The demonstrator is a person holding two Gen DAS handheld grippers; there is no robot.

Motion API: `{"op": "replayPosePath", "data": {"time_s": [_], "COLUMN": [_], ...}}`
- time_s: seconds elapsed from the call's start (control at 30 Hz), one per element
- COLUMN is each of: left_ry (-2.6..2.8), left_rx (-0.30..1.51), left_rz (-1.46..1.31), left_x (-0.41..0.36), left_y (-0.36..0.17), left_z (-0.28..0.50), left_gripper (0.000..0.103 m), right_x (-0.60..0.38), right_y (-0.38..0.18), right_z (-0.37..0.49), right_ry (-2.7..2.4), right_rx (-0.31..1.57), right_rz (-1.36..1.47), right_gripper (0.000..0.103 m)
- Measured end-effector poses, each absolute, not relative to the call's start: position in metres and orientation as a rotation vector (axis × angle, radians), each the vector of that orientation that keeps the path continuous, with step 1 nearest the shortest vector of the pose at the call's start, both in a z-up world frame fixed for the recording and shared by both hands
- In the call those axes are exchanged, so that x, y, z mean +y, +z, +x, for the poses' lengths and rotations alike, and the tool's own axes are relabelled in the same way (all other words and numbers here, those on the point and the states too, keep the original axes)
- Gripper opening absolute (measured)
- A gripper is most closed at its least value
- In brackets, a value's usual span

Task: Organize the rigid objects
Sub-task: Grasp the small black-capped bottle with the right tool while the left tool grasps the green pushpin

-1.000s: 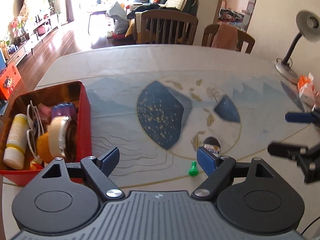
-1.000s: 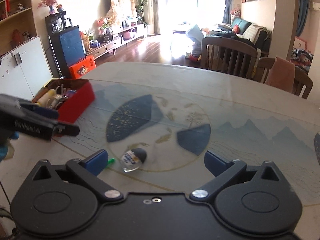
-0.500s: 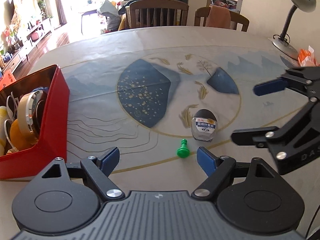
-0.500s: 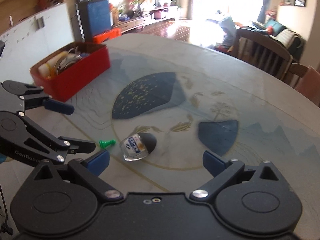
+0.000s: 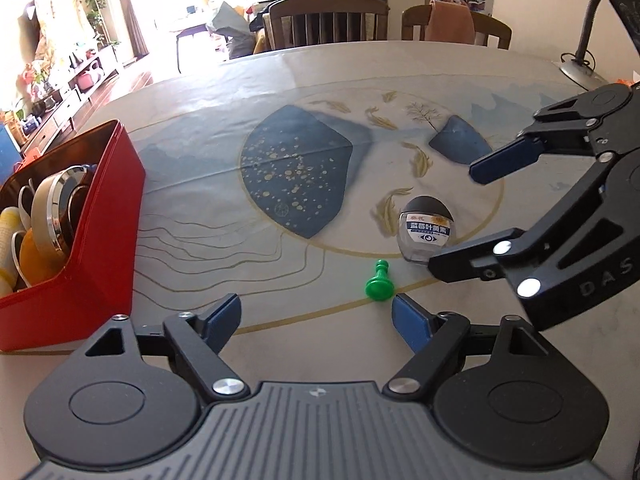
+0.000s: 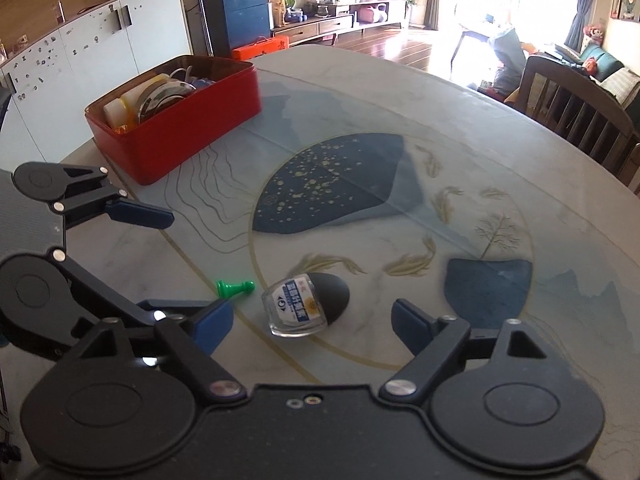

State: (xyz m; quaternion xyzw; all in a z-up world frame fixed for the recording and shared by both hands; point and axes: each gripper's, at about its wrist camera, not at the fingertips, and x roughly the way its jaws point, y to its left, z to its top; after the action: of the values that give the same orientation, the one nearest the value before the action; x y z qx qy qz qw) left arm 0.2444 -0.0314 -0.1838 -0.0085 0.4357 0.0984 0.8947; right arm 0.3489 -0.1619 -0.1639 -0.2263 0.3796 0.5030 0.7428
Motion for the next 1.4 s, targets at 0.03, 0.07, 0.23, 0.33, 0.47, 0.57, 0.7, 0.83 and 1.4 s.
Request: {"op": "replayPosePath", "data": {"time_s": [0.03, 0.07, 0.23, 0.33, 0.47, 0.57, 0.7, 0.83, 1.4], "left_ry": [0.204, 0.201, 0.195, 0.201, 0.181, 0.163, 0.125, 0.104, 0.124], "left_rx": [0.902, 0.899, 0.882, 0.877, 0.873, 0.874, 0.876, 0.883, 0.903], "left_rz": [-0.012, -0.006, 0.024, 0.032, 0.028, 0.027, 0.031, 0.001, -0.058], "left_x": [-0.033, -0.034, -0.041, -0.042, -0.043, -0.045, -0.046, -0.045, -0.039], "left_y": [-0.184, -0.185, -0.184, -0.184, -0.184, -0.184, -0.183, -0.183, -0.182], "left_z": [0.244, 0.244, 0.248, 0.251, 0.252, 0.255, 0.258, 0.260, 0.254], "left_gripper": [0.076, 0.073, 0.064, 0.061, 0.054, 0.046, 0.035, 0.026, 0.015], "right_x": [-0.160, -0.159, -0.153, -0.151, -0.152, -0.151, -0.151, -0.150, -0.146], "right_y": [-0.165, -0.165, -0.169, -0.170, -0.171, -0.172, -0.174, -0.177, -0.177], "right_z": [0.349, 0.349, 0.352, 0.356, 0.360, 0.362, 0.365, 0.370, 0.355], "right_ry": [1.112, 1.123, 1.138, 1.140, 1.145, 1.143, 1.145, 1.140, 1.101], "right_rx": [0.834, 0.833, 0.835, 0.846, 0.869, 0.879, 0.892, 0.922, 0.873], "right_rz": [-0.498, -0.505, -0.522, -0.519, -0.504, -0.499, -0.489, -0.461, -0.516], "right_gripper": [0.079, 0.078, 0.078, 0.077, 0.070, 0.066, 0.066, 0.065, 0.053]}}
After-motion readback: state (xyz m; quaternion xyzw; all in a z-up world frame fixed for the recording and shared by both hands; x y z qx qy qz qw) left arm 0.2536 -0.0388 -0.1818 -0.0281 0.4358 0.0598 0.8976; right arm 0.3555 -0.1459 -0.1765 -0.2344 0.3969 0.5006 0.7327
